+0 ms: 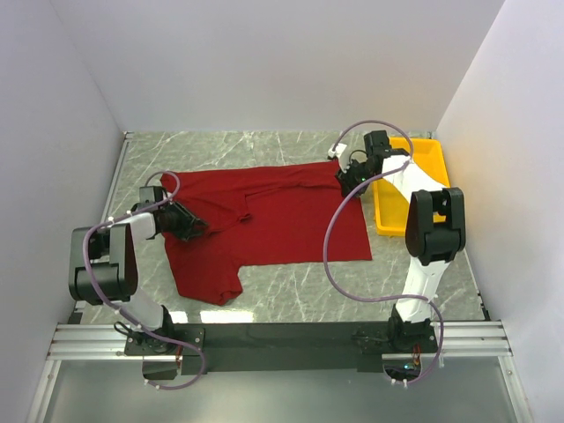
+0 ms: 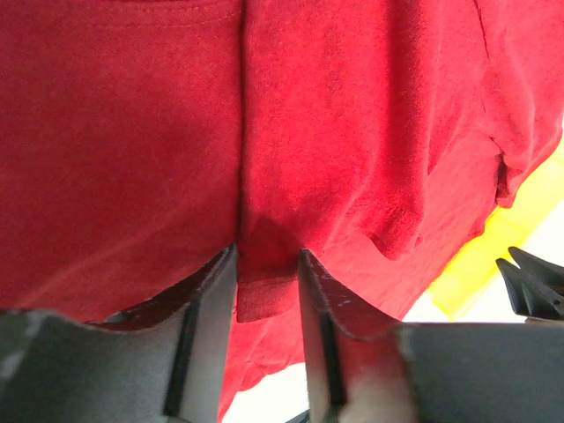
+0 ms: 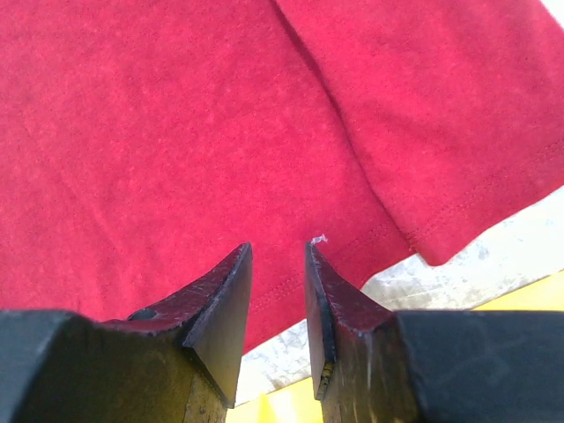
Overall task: Fold and stack the t-shirts
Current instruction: Fold the tshirt
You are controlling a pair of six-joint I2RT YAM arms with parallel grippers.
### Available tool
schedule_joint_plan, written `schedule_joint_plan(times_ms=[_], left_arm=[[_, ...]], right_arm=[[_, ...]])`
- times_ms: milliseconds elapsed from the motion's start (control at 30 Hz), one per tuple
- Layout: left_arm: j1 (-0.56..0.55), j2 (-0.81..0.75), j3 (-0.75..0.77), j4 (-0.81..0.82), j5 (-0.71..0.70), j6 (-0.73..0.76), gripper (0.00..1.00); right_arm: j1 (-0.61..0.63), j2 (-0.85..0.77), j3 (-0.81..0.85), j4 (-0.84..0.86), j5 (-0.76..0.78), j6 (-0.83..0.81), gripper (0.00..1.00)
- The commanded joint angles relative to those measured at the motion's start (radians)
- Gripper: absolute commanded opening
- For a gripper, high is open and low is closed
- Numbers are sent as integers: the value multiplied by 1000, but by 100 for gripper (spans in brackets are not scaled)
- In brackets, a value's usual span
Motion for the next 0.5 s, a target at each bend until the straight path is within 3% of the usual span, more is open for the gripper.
schedule_joint_plan(times_ms=[0,167,267,300,333,467], left_arm=[[-7,9,19,53,32,-14,38],[-8,10,8,65,58,-7,30],[-7,6,-3,88,84,-10,17],[-7,7,-6,93,90,-10,3],[-7,4,-6,94,98,-8,1],[-7,-36,3,65,103,18,1]], right_arm=[[-5,-62,-9,20,-11,9,38],[-5,-56,-5,18,-11,11,38],[-5,-50,3,15,-9,14,38],[-7,-49,3,15,-8,12,38],[-7,-47,5,15,-6,12,38],[-7,-50,5,14,-3,12,38]])
